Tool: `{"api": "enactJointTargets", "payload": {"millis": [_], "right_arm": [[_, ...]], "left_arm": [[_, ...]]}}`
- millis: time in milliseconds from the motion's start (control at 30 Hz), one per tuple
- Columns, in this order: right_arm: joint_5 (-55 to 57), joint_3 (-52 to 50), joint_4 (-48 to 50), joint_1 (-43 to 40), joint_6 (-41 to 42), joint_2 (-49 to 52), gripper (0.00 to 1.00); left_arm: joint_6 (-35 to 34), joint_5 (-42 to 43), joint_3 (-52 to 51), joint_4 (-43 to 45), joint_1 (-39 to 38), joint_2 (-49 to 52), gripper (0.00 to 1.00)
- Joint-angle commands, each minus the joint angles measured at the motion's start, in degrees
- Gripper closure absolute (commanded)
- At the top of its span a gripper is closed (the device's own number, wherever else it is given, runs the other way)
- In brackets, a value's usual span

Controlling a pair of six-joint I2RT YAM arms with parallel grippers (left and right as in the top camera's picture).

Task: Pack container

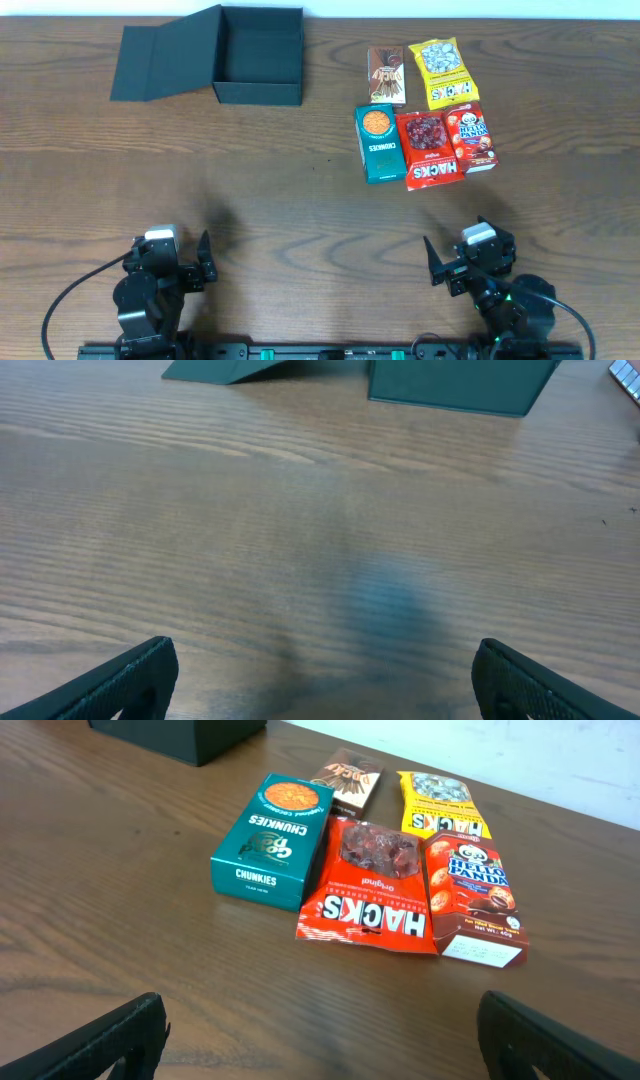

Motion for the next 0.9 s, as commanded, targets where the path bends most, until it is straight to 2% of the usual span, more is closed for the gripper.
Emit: {"api": "enactJointTargets", "payload": {"millis": [0, 67, 200, 333, 400, 500, 633, 800, 867], "right_arm": [[0.2, -0.39, -0.09, 0.46, 0.55, -0.42, 0.01], [0.2, -0.39, -0.09, 0.46, 0.55, -0.42, 0.01], [0.2, -0.39, -0.09, 0.46, 0.55, -0.42, 0.01], [0.2, -0.39, -0.09, 0.46, 0.55, -0.42, 0.01], [0.2, -0.39, -0.09, 0.46, 0.55, -0.42, 0.01], [0.2, -0.39, -0.09, 0.46, 0.55, -0.42, 0.01], [0.2, -0.39, -0.09, 0.46, 0.55, -0.42, 0.01], [0.2, -0.39, -0.09, 0.46, 0.57, -0.42, 0.01], [0.2, -0.39, -0.09, 0.46, 0.55, -0.42, 0.01]], "left_arm": [[-1.03, 0.74, -0.61, 1.03, 0.04, -0.37, 0.05], [-5.33, 5.4, -0.61, 1.75, 0.04, -0.37, 0.05], [-24.48, 20.13, -0.61, 0.92, 0.04, -0.37, 0.05], [-33.75, 20.57, -0.61, 4.0, 0.04, -0.37, 0.05], [-38.1, 20.0, -0.61, 8.24, 0.04, -0.37, 0.05], [-37.88, 20.2, -0.61, 16.15, 0.04, -0.24, 0.05], [-37.59, 15.32, -0.61, 19.41, 0.04, 3.15, 0.05], [-36.22, 14.01, 0.74, 31.12, 0.04, 18.45, 0.05], [-35.15, 14.14, 4.57, 32.04, 0.04, 27.47, 0.05]]}}
